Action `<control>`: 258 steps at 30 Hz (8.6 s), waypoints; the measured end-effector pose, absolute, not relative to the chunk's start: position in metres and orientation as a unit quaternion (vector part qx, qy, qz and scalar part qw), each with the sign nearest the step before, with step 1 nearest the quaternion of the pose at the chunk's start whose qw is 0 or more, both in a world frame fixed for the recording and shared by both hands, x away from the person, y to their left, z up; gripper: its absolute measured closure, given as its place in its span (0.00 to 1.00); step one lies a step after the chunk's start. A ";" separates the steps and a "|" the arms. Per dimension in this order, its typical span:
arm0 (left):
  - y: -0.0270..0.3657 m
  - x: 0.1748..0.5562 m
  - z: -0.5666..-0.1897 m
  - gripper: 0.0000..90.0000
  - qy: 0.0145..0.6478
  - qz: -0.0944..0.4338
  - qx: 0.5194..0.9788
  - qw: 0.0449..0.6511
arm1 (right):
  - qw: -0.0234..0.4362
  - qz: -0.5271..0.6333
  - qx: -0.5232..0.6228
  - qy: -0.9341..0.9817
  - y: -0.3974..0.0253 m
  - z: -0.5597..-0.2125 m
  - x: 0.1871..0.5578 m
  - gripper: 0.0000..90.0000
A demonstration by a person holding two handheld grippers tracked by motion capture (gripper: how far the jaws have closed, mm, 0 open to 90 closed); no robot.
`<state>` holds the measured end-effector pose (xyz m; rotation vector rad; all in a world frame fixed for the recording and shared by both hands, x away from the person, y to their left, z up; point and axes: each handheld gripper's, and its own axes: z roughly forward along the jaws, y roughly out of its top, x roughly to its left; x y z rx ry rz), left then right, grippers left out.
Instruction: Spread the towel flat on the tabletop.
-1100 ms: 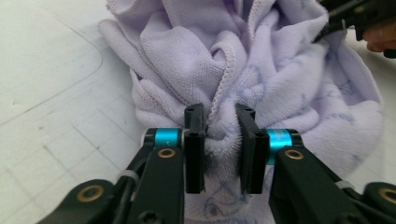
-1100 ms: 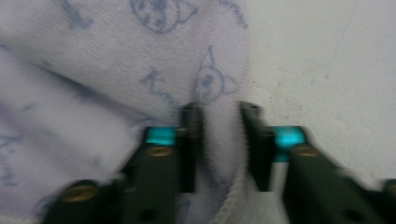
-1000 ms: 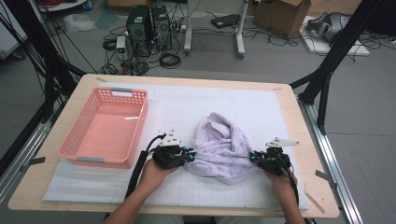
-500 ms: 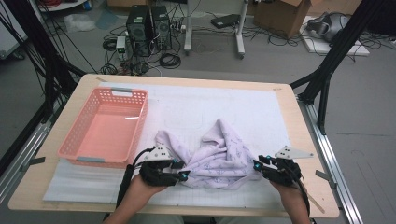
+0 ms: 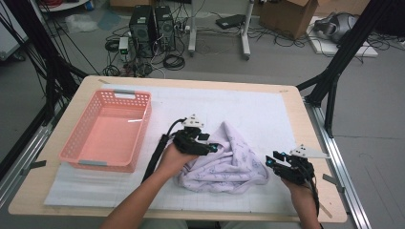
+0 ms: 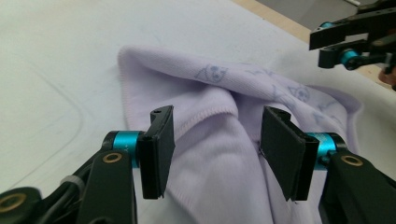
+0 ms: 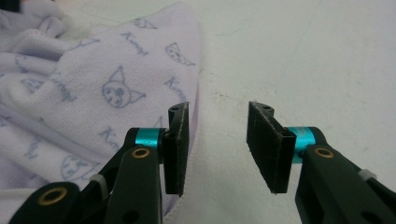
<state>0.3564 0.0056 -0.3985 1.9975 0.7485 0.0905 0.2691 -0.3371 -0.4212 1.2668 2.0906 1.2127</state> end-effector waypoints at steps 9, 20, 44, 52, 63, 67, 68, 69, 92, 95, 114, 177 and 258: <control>-0.048 0.371 -0.427 0.51 0.289 0.019 0.863 0.413 | 0.202 0.427 0.465 0.749 -0.340 -0.427 0.273 0.62; -0.029 0.364 -0.421 0.91 0.275 0.030 0.855 0.439 | 0.200 0.434 0.460 0.748 -0.338 -0.425 0.273 0.62; 0.048 0.323 -0.413 0.91 0.262 0.056 0.836 0.479 | 0.072 0.432 0.395 0.807 -0.269 -0.420 0.361 0.62; 0.051 0.322 -0.412 0.91 0.258 0.056 0.840 0.475 | 0.114 0.338 0.356 0.864 -0.227 -0.437 0.371 0.58; 0.061 0.332 -0.406 0.92 0.281 0.081 0.830 0.474 | 0.194 0.351 0.435 0.806 -0.281 -0.422 0.379 0.95; 0.062 0.350 -0.401 0.92 0.307 0.107 0.822 0.468 | 0.247 0.362 0.483 0.758 -0.315 -0.410 0.388 0.95; 0.061 0.358 -0.399 0.92 0.316 0.120 0.818 0.466 | 0.255 0.366 0.487 0.751 -0.319 -0.407 0.390 0.95; 0.059 0.365 -0.397 0.92 0.322 0.132 0.817 0.460 | 0.271 0.368 0.493 0.741 -0.323 -0.403 0.393 0.95; 0.056 0.367 -0.407 0.43 0.341 0.077 0.821 0.451 | 0.212 0.417 0.470 0.749 -0.314 -0.402 0.330 0.56; 0.051 0.365 -0.417 0.43 0.338 0.065 0.832 0.435 | 0.193 0.410 0.459 0.764 -0.309 -0.416 0.313 0.53; 0.069 0.359 -0.427 0.87 0.393 0.141 0.812 0.407 | 0.238 0.343 0.450 0.789 -0.291 -0.430 0.339 0.96; 0.024 0.352 -0.397 0.76 0.366 0.155 0.812 0.428 | 0.250 0.424 0.506 0.708 -0.347 -0.422 0.285 0.62; 0.095 0.379 -0.411 0.97 0.448 0.182 0.727 0.487 | 0.113 0.458 0.376 0.797 -0.309 -0.415 0.265 0.98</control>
